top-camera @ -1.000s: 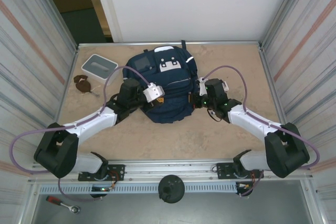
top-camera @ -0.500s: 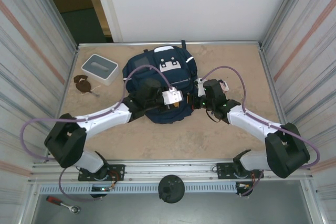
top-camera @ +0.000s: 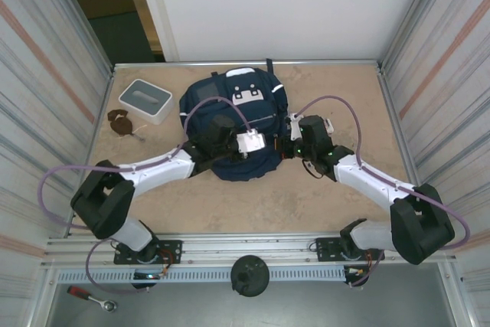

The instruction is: Pack books, pencil case, and school supplies into a backpack

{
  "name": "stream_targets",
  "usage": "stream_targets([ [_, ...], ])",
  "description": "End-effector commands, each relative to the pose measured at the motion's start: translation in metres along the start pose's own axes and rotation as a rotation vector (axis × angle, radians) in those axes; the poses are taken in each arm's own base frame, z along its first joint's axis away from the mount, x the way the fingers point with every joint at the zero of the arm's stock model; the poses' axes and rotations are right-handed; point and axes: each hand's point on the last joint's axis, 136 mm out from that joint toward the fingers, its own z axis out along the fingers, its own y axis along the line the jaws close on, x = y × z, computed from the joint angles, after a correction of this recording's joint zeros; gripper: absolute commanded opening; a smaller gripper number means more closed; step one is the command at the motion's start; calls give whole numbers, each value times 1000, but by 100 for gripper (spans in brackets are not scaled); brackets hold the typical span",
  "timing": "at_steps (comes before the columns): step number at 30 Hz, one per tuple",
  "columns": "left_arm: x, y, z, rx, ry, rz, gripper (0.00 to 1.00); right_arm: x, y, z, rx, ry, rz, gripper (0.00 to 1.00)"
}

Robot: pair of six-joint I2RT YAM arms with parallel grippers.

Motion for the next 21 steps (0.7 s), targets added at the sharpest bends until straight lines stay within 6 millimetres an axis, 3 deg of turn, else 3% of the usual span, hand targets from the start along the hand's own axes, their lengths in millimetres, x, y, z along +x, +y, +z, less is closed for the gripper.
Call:
stream_targets([
  [1,-1,28,-35,-67,-109,-106,0,-7,-40,-9,126,-29,33,0],
  [5,15,49,-54,-114,-169,-206,1,-15,-34,-4,70,-47,52,0],
  [10,36,54,-45,-118,-79,-248,16,-18,-12,4,7,-44,34,0],
  [17,24,42,-46,-57,-89,-254,43,-13,-3,7,-11,-33,19,0],
  [21,15,26,-40,-28,-54,-187,51,-9,-5,10,-9,-26,23,0],
])
